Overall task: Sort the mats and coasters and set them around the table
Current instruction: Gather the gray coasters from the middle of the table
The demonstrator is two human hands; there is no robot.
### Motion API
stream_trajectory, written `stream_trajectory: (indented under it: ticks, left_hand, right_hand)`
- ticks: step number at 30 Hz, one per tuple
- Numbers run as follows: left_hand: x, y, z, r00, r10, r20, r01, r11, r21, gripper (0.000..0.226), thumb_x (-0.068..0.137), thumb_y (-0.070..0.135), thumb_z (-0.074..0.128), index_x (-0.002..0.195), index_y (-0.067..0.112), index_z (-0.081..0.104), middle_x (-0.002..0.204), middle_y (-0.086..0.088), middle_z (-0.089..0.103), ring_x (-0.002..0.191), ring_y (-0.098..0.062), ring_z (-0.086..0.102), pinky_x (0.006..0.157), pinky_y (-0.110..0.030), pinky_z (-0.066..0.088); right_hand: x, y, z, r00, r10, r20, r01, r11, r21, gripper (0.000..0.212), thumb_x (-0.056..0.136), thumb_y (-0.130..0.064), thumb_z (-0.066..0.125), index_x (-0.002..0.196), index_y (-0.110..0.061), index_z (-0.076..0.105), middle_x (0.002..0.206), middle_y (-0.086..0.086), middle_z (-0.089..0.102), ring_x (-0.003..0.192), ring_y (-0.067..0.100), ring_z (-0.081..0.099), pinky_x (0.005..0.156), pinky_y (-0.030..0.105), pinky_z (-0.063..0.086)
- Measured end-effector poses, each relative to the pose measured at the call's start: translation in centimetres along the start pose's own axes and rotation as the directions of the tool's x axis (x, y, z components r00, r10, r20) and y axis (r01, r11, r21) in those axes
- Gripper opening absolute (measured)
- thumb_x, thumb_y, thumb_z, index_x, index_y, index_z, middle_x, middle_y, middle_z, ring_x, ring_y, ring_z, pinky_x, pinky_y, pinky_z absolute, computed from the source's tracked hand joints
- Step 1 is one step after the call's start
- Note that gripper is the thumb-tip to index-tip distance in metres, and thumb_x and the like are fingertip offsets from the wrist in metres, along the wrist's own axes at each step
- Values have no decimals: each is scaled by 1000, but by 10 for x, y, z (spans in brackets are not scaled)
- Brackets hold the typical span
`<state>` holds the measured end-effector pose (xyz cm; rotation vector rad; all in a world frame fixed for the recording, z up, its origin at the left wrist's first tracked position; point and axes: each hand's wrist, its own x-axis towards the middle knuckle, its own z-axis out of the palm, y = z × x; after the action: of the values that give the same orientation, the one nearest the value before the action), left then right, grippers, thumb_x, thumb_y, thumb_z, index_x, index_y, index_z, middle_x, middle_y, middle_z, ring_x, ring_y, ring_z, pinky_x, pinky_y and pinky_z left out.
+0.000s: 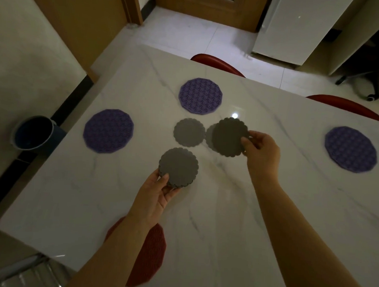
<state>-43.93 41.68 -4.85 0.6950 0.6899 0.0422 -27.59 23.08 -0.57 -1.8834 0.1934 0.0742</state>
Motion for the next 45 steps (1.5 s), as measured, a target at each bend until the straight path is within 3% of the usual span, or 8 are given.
stream_trajectory:
  ticks: [7, 14, 21, 26, 31, 37, 41, 45]
  left_hand:
    - [-6, -4, 5, 998, -42, 49, 41, 999, 17, 39, 93, 16, 48, 131, 14, 53, 124, -12, 67, 113, -28, 64, 85, -34, 57]
    - [-13, -2, 2, 997, -35, 63, 34, 999, 16, 39, 86, 21, 55, 124, 15, 59, 119, -10, 69, 108, -26, 66, 78, -33, 58]
    - [-15, 2, -9, 995, -71, 75, 68, 997, 43, 41, 84, 23, 56, 124, 14, 59, 116, -10, 71, 105, -25, 68, 76, -31, 58]
    - [-15, 9, -14, 991, -76, 113, 61, 989, 131, 41, 87, 15, 57, 128, 14, 55, 121, -9, 69, 110, -26, 65, 81, -31, 57]
    - [-8, 16, -21, 998, -56, 28, 49, 977, 207, 33, 92, 2, 53, 124, 9, 55, 104, -5, 75, 95, -23, 72, 72, -30, 59]
    - [-2, 26, -29, 1000, -8, 4, 7, 987, 159, 35, 88, 3, 57, 122, 11, 54, 100, -4, 76, 89, -20, 72, 69, -28, 58]
    - [-3, 28, -35, 1000, -2, 12, 1, 994, 106, 46, 79, 8, 63, 124, 9, 53, 101, -8, 75, 92, -21, 72, 71, -27, 58]
    - [-5, 26, -39, 1000, -4, 2, 3, 994, 106, 47, 78, 8, 63, 125, 10, 53, 103, -8, 75, 94, -23, 72, 71, -29, 59]
  right_hand:
    - [-55, 5, 20, 901, 205, 383, -263, 959, 106, 11, 84, -13, 66, 90, -22, 64, 85, -1, 71, 75, 9, 68, 55, 14, 51]
    - [-75, 23, 39, 937, 167, 306, -150, 985, -81, 18, 82, -18, 69, 97, -24, 61, 96, -4, 67, 89, 11, 63, 74, 24, 51]
    - [-85, 22, 44, 922, 132, 365, -75, 983, -165, 21, 84, -17, 66, 89, -29, 49, 90, -10, 59, 67, 8, 61, 46, 11, 46]
    - [-86, 19, 51, 920, 123, 372, -62, 983, -172, 26, 84, -18, 66, 84, -36, 48, 90, -14, 58, 74, 8, 61, 58, 17, 44]
    - [-81, 18, 60, 916, 105, 387, -55, 989, -139, 26, 84, -15, 66, 87, -36, 50, 91, -14, 59, 76, 8, 61, 59, 15, 45]
    - [-43, 11, 75, 910, 63, 410, 33, 974, -224, 25, 87, -30, 62, 110, -25, 54, 99, -7, 63, 86, 8, 61, 73, 24, 52]
    - [17, -1, 98, 933, -11, 360, 236, 774, -587, 57, 87, -37, 60, 136, -13, 42, 134, 11, 50, 124, 29, 45, 104, 44, 41]
    - [41, -6, 120, 875, 33, 482, 406, 492, -770, 83, 81, -45, 63, 146, -13, 22, 148, 13, 33, 135, 36, 28, 109, 49, 29]
